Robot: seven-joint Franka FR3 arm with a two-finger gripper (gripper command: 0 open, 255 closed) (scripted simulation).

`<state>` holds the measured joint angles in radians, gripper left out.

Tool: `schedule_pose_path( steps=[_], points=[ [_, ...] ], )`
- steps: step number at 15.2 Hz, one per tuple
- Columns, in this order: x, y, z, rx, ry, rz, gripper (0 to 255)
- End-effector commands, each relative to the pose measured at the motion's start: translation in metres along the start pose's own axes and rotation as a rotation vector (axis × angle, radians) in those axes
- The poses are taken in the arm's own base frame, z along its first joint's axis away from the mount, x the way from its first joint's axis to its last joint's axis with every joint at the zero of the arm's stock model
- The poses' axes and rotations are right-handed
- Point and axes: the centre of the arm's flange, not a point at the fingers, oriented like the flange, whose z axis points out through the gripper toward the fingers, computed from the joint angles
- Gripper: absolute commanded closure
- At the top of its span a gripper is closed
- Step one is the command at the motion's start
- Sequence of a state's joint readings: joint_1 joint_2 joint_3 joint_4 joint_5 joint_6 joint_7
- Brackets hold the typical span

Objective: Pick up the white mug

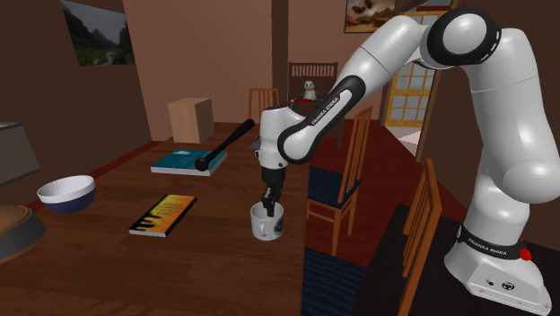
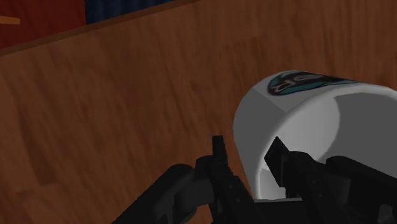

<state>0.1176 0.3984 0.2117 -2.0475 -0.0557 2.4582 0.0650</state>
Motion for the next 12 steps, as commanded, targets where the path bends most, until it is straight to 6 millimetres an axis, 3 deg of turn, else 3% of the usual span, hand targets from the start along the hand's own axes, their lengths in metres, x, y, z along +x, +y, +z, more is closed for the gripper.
schedule_pose_path(
  steps=[1, 8, 12],
  points=[
    [0.0, 0.0, 0.0, 0.0, 0.0, 0.0, 255],
    [0.0, 0.0, 0.0, 0.0, 0.0, 0.0, 255],
    [0.001, -0.001, -0.021, 0.0, 0.0, 0.0, 255]
  ],
)
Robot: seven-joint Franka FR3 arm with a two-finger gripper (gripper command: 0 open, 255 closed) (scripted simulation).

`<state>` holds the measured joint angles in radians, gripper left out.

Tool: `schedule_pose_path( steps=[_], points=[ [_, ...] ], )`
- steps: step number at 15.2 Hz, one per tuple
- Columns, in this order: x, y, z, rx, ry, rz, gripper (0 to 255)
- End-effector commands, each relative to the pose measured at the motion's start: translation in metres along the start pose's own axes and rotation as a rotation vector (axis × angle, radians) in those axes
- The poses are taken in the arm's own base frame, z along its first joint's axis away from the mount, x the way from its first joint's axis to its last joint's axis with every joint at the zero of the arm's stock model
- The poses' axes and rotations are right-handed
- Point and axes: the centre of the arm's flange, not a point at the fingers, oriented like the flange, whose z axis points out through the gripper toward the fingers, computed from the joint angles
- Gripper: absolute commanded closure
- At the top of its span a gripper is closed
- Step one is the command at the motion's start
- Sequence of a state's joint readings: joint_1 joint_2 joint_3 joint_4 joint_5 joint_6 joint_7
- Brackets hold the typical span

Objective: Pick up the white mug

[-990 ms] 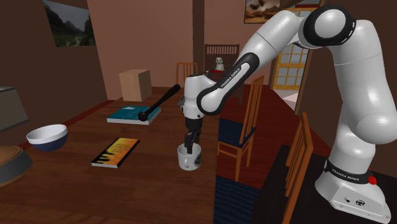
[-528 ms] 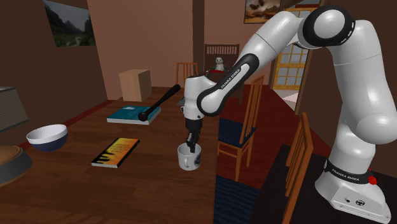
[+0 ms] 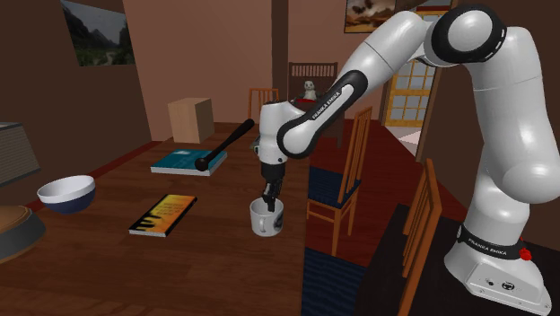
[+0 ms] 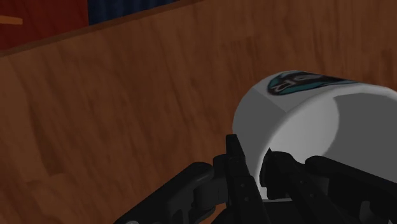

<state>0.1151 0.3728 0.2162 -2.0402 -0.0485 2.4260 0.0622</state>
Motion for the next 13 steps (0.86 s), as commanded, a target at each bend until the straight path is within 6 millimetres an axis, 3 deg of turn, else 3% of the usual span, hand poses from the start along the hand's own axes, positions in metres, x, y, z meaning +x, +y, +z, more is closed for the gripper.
schedule_pose_path(
  steps=[1, 11, 13],
  points=[
    [-0.001, 0.0, -0.011, 0.0, 0.0, 0.0, 255],
    [0.0, -0.003, -0.063, 0.0, 0.0, 0.0, 255],
    [0.0, -0.003, -0.064, 0.0, 0.0, 0.0, 255]
  ],
)
